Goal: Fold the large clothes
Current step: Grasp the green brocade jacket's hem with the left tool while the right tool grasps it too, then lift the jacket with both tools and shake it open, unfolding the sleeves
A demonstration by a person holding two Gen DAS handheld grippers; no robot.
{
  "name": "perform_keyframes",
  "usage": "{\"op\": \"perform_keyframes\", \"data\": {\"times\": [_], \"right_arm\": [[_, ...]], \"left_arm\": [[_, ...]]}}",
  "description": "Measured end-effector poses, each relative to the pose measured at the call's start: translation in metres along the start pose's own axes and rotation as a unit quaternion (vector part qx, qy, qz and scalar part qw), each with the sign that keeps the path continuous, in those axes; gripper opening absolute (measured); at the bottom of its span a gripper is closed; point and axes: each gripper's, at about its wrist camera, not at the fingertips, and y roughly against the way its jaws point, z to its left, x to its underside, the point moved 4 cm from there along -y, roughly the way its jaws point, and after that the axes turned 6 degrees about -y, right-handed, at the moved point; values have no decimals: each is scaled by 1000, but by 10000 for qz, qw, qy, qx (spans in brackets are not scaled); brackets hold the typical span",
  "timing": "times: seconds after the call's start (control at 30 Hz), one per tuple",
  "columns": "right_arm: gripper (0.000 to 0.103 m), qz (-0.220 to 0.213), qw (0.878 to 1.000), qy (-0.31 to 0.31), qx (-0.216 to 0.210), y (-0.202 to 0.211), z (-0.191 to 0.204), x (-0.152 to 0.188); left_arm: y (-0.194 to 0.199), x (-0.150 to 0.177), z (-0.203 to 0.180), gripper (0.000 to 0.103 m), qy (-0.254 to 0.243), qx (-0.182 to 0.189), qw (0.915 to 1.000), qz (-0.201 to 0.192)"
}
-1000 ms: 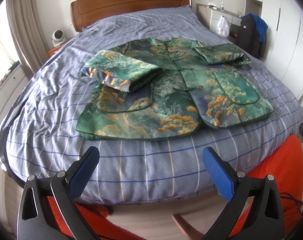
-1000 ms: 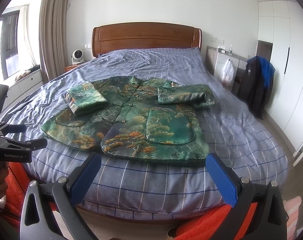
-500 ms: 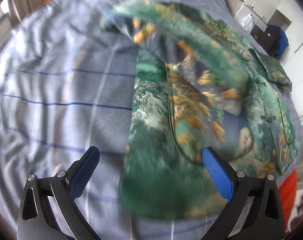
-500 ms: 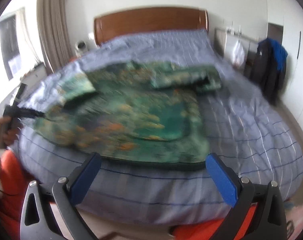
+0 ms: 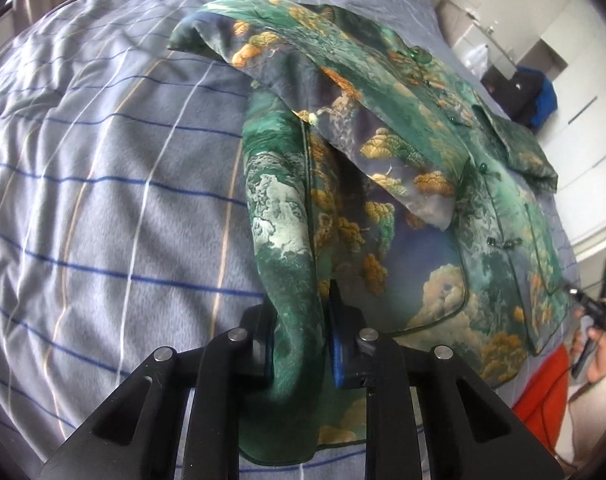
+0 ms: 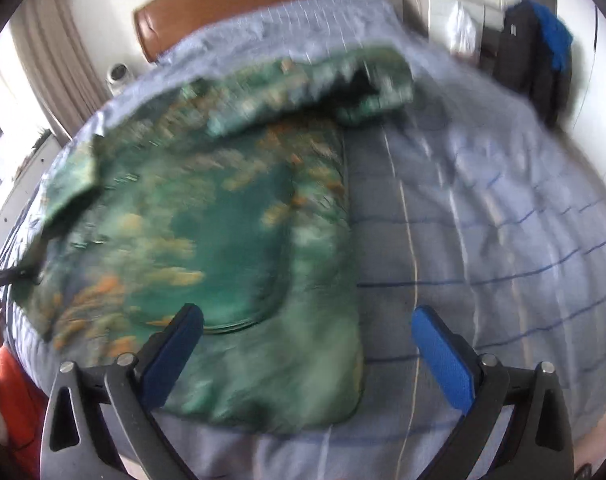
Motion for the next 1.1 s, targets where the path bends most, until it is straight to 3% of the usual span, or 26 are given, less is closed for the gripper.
{"op": "perform_keyframes", "data": {"times": [0.03, 0.07, 0.1, 0.2, 0.33, 0.5, 0.67, 0.83, 0.87, 0.9, 0.93, 0.97, 1.0, 1.07, 1.1], "right_arm": [[81, 173, 9998, -111, -86, -9, -5, 0], [76, 397, 9985, -276, -257, -19, -9, 2], [61, 571, 9964, -404, -487, -24, -9, 4], [26, 482, 9975, -43, -518, -15, 7, 7], [16, 265, 9985, 211, -433, 9, 21, 9], [15, 363, 9976, 11, -590, 35, 20, 30], [15, 632, 9968, -189, -447, 13, 8, 59], [18, 611, 9977, 49, -297, 3, 11, 49], [21, 611, 9976, 96, -299, 5, 11, 47], [32, 632, 9976, 140, -246, 6, 8, 43], [53, 641, 9977, 170, -156, 9, 7, 44], [62, 618, 9978, 220, -21, 14, 9, 43], [65, 459, 9983, 340, 108, 25, 8, 34], [66, 85, 9973, 680, 255, 46, 14, 20], [72, -213, 9930, 1095, 396, 59, 23, 2]], "left_arm": [[3, 1, -1, 18, -5, -20, 10000, -32], [5, 3, -4, 18, -36, -48, 10000, -61], [7, 5, -6, 17, -63, -69, 9999, -75], [14, 14, -9, 17, -61, -60, 10000, -50], [27, 26, -13, 17, -32, -141, 9999, 19], [40, 54, -7, 17, 125, -189, 9997, 89], [27, 59, -6, 18, 185, -302, 9993, 139], [30, 56, -18, 23, -311, -738, 9968, -17], [32, 55, -19, 26, -358, -816, 9960, -60], [33, 54, -19, 37, -348, -893, 9954, -75], [34, 53, -19, 49, -319, -973, 9947, -70], [37, 53, -17, 55, -269, -1054, 9940, -72], [42, 55, -16, 63, -229, -1072, 9939, -88], [58, 59, -13, 68, -134, -1102, 9936, -209], [67, 60, -13, 71, -100, -1149, 9928, -329]]}}
